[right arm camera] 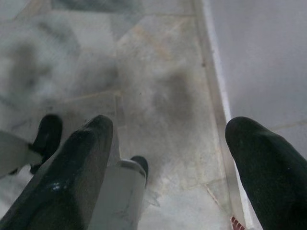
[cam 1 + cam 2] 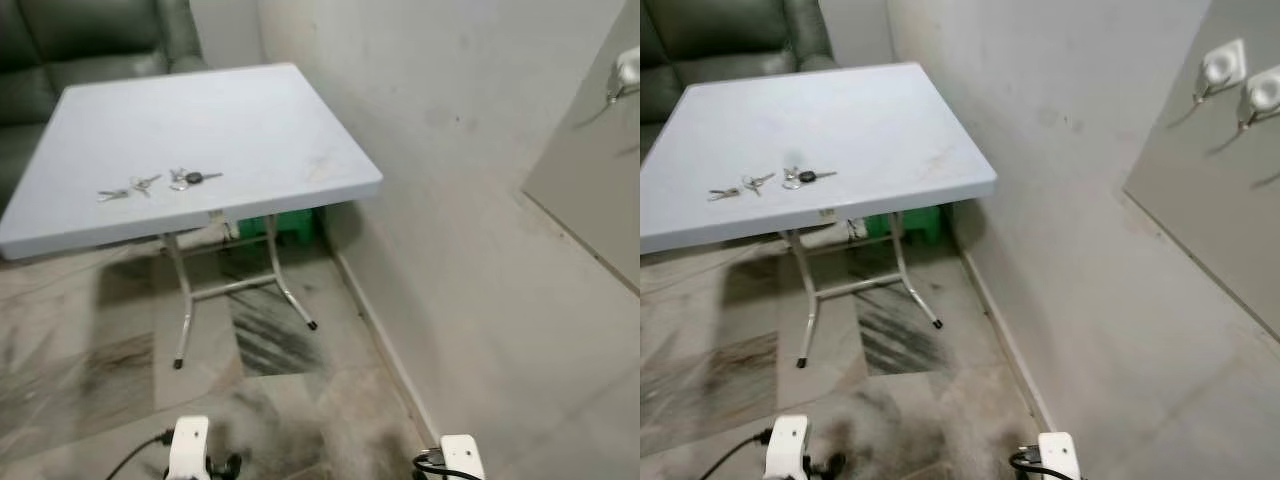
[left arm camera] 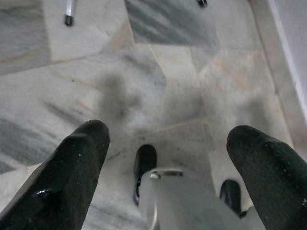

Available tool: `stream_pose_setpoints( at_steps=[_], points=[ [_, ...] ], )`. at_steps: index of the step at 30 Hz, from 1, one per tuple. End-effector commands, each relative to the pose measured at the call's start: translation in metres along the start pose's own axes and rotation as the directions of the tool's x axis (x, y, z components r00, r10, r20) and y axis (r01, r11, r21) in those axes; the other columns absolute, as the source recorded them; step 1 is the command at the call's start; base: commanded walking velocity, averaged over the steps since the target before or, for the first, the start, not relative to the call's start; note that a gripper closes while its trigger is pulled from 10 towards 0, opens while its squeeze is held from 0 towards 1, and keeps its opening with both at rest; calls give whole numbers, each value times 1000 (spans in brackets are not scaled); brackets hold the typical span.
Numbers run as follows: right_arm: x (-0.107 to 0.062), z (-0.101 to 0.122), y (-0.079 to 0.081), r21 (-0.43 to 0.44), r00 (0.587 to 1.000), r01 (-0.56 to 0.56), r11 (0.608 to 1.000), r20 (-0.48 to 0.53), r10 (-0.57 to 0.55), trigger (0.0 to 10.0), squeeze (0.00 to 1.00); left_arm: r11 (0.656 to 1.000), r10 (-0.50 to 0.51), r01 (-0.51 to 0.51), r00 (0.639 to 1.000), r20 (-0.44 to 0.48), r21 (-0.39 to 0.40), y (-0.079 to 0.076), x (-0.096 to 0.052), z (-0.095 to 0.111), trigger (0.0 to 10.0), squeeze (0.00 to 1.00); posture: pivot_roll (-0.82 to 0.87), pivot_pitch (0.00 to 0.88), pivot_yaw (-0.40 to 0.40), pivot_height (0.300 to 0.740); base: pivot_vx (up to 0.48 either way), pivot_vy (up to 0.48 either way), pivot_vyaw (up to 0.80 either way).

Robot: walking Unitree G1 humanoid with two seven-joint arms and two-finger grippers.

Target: Hang keys on a hook

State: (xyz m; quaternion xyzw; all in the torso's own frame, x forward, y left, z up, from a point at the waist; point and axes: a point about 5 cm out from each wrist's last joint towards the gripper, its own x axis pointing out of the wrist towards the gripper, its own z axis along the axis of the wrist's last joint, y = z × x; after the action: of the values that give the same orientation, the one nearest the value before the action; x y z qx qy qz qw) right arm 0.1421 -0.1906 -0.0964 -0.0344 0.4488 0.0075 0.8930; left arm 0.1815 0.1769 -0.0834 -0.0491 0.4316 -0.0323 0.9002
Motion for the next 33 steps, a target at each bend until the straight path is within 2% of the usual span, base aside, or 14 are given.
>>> stream_pose_setpoints(
  at_steps=[1,14,17,18,24,28,33],
  points=[
    [-2,-5,-5,2,1000,14,1000,-20,-14,10000,0,1000,-3,3,1000,-12,-7,-2,0,-4,10000,0,-35,0,-27,740,0,0,800],
    [-2,-4,-6,0,1000,11,1000,-9,-11,10000,0,1000,-26,27,999,47,-6,-7,3,10,10000,0,-37,0,-29,740,0,0,800],
    [-1,1,-5,27,1000,-1,1000,19,1,10000,0,999,-32,33,997,65,-10,-8,4,15,10000,0,-37,0,-30,740,0,0,800],
    [0,3,-4,76,999,-12,997,34,10,10000,0,999,-36,37,996,79,-9,-9,4,18,10000,0,-36,0,-30,740,0,0,0],
    [1,12,-4,81,997,-22,997,79,15,10000,0,997,-58,64,988,145,-36,-14,7,34,10000,0,-40,0,-28,740,0,0,0],
    [1,11,-4,89,996,-26,996,83,18,10000,0,997,-69,73,986,152,-21,-16,7,36,10000,0,-45,0,-23,740,0,0,0],
    [1,11,-3,93,996,-27,995,85,19,10000,0,996,-76,84,986,150,-43,-17,7,35,10000,0,-47,0,-23,740,0,0,0]
  ],
)
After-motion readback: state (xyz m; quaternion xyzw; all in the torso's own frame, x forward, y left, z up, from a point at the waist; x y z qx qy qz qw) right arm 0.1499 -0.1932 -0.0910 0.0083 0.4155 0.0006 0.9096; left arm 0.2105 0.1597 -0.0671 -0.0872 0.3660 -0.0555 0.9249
